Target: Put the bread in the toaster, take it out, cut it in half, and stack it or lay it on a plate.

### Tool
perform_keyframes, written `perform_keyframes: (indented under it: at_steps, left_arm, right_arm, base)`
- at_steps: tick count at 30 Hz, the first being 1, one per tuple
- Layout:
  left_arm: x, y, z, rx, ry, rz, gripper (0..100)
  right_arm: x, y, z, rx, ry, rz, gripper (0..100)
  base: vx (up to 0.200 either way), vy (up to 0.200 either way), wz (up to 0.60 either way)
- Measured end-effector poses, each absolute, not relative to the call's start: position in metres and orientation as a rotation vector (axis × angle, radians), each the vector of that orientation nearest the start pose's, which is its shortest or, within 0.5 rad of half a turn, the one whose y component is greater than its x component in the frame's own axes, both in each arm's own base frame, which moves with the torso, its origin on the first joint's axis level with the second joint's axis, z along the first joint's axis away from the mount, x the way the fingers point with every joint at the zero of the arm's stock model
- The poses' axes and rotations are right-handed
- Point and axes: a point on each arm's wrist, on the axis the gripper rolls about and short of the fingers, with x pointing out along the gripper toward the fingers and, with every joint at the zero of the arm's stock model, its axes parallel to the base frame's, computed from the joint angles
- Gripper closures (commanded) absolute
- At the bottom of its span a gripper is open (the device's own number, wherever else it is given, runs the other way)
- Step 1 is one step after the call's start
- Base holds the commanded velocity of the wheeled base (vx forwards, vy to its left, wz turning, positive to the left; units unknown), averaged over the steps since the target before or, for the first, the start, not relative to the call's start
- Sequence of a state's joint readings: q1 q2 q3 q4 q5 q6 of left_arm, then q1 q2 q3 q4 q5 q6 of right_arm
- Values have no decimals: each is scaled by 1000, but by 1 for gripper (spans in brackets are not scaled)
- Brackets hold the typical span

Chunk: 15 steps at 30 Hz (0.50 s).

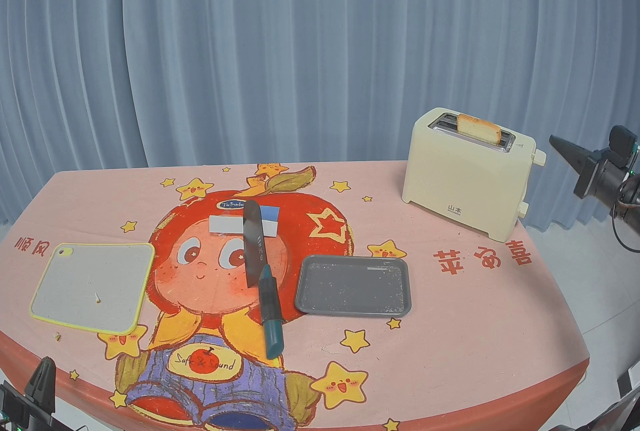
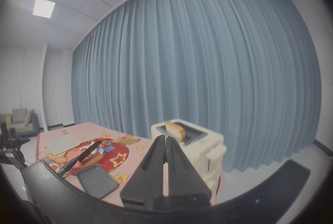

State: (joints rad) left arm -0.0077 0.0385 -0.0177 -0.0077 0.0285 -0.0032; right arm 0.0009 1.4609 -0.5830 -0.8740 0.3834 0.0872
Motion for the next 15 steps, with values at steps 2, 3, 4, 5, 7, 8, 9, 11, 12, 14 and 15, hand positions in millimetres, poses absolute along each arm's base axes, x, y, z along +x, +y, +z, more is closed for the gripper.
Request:
perform_keyframes:
  at_steps: [2,3,4,5,7,8,9,11,12,14,15]
  left_arm:
    - [-21,1,82,-3,13,21,100]
    - [-21,1,82,-3,13,21,100]
    - [-21,1,82,-3,13,21,100]
    - [-21,1,82,-3,13,21,100]
    - [-21,1,82,-3,13,21,100]
    - [-21,1,82,-3,13,21,100]
    - [-21,1,82,-3,13,21,100]
    - [-21,1,82,-3,13,21,100]
    - [-21,1,82,-3,13,21,100]
    - [-21,1,82,-3,13,21,100]
    - [-21,1,82,-3,13,20,100]
  right_arm:
    - [241,4,215,69,-36,376,100]
    - [243,1,216,60,-66,368,100]
    - [245,-2,216,53,-87,361,100]
    - [248,-5,216,43,-110,351,100]
    - [254,-12,213,25,-137,331,100]
    - [257,-15,211,16,-145,322,100]
    - [261,-18,209,4,-153,312,100]
    - [267,-24,204,-20,-159,291,100]
    - [269,-28,201,-33,-159,280,100]
    - [274,-33,196,-47,-149,264,100]
    - [276,-35,192,-47,-139,257,100]
  base:
    - [0,0,0]
    - [0,0,0]
    - [0,0,0]
    - [0,0,0]
    - [0,0,0]
    - [0,0,0]
    - [0,0,0]
    - [0,0,0]
    - [0,0,0]
    - [0,0,0]
    - [0,0,0]
